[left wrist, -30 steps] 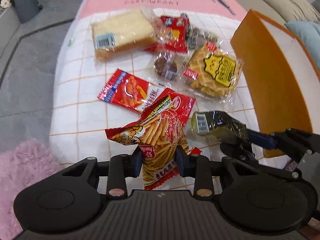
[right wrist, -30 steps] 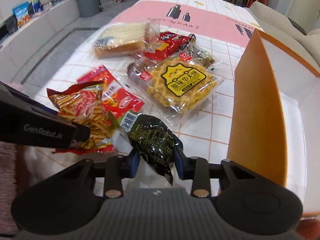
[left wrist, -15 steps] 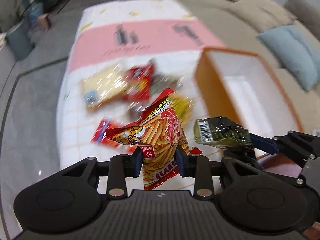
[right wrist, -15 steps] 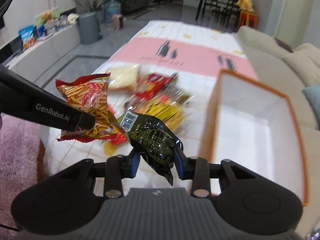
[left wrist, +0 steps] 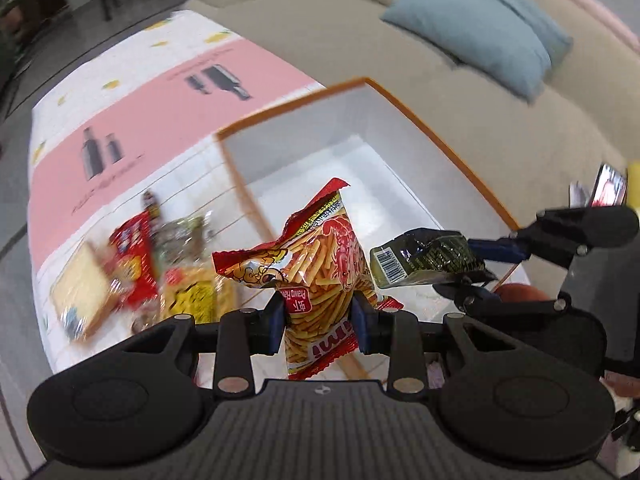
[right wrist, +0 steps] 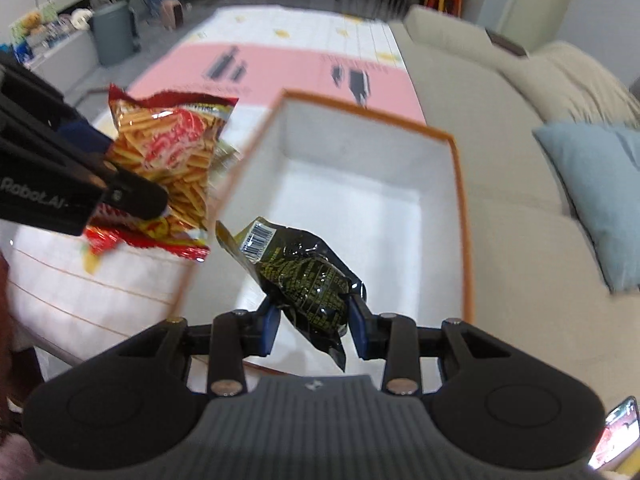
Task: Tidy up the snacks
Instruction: 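Carry both snacks over the orange box and open both tools to drop them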
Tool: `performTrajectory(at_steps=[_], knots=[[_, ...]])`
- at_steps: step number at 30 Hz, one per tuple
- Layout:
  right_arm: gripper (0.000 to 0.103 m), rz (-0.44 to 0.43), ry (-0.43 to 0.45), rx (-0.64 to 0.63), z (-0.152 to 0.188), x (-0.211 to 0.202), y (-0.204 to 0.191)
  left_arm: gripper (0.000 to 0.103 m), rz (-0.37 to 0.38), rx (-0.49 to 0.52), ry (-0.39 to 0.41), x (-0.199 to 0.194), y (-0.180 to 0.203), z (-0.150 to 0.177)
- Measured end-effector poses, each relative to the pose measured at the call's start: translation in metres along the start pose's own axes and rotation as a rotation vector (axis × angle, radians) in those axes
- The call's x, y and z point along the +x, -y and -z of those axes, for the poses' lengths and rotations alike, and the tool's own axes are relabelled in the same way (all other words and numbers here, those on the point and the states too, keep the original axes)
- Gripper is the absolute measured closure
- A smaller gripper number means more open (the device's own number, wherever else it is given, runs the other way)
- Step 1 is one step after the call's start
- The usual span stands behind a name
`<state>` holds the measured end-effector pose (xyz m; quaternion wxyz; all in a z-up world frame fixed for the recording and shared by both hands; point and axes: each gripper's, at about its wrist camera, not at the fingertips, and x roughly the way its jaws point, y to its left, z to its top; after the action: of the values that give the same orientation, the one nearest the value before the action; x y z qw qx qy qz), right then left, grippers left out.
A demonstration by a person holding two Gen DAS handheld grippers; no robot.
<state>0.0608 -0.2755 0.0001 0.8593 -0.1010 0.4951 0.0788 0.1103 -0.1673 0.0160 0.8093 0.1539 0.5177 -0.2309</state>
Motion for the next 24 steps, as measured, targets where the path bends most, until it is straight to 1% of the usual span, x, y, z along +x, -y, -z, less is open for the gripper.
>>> performTrajectory(at_steps=[4,8,9,15,22,24], knots=[[0.068,0.002,-0.063,-0.021,0.001,0.021,0.017,0.065,-0.009,0.077,-0.060,0.025,0.018,-0.011],[0.068,-0.022,-0.105,-0.059,0.001,0.037,0.022,0.065,-0.027,0.137,-0.123,0.053,0.027,-0.018],[0.068,-0.023,-0.118,-0.065,0.000,0.043,0.021,0.067,-0.027,0.147,-0.135,0.059,0.028,-0.019],[0.068,-0.087,-0.182,-0.082,0.004,0.067,0.030,0.068,-0.030,0.179,-0.213,0.089,0.028,-0.025],[0.068,-0.123,-0.243,-0.052,0.003,0.088,0.037,0.068,-0.021,0.179,-0.258,0.106,0.030,-0.022],[0.068,-0.119,-0.253,-0.052,0.002,0.092,0.037,0.068,-0.023,0.183,-0.264,0.109,0.031,-0.022]])
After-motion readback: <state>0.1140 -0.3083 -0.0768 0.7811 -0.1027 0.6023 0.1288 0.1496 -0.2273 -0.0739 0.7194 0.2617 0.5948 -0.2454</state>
